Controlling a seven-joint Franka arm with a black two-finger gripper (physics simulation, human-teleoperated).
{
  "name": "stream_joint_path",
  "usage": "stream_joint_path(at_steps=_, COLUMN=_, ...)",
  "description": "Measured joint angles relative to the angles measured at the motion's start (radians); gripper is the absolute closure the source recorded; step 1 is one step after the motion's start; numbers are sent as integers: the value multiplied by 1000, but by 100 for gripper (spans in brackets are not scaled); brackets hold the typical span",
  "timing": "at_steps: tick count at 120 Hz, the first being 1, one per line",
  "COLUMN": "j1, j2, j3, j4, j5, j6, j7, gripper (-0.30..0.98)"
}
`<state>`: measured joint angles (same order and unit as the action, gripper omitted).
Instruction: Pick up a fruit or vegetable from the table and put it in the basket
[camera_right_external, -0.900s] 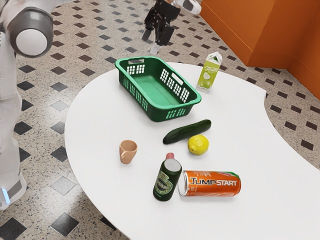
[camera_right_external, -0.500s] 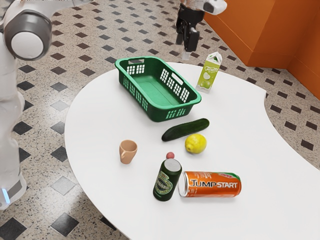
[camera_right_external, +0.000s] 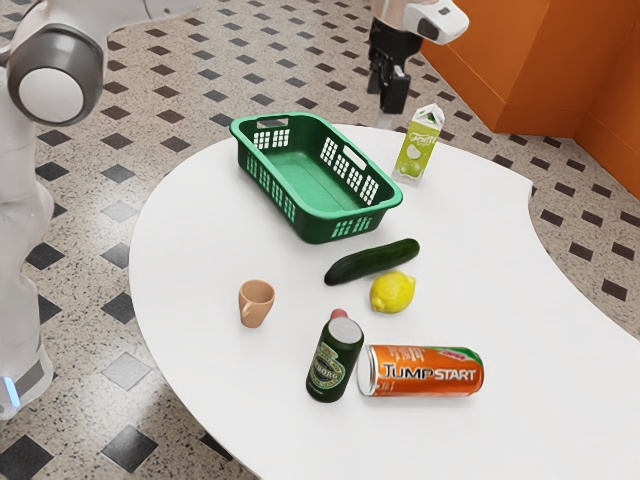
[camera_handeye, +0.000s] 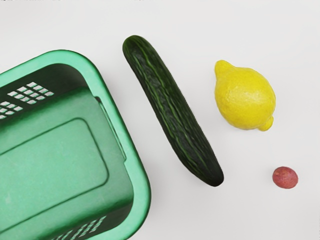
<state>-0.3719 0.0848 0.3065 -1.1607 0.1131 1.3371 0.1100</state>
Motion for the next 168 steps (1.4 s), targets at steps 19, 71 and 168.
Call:
stream_joint_path(at_steps=19, j1=73, j2=32, j3=-83, j4=-7, j5=2, j6=-28, j7=-11, gripper=0)
stream_joint_path(at_steps=71, j1=107, j2=187, j3=-154, j4=-12, j5=-35, j6=-136, j7=-184, gripper=0)
stream_joint_path(at_steps=168, j1=149, j2=519, j3=-103, j4=209, j5=-13, j6=-133, j7=-246, gripper=0)
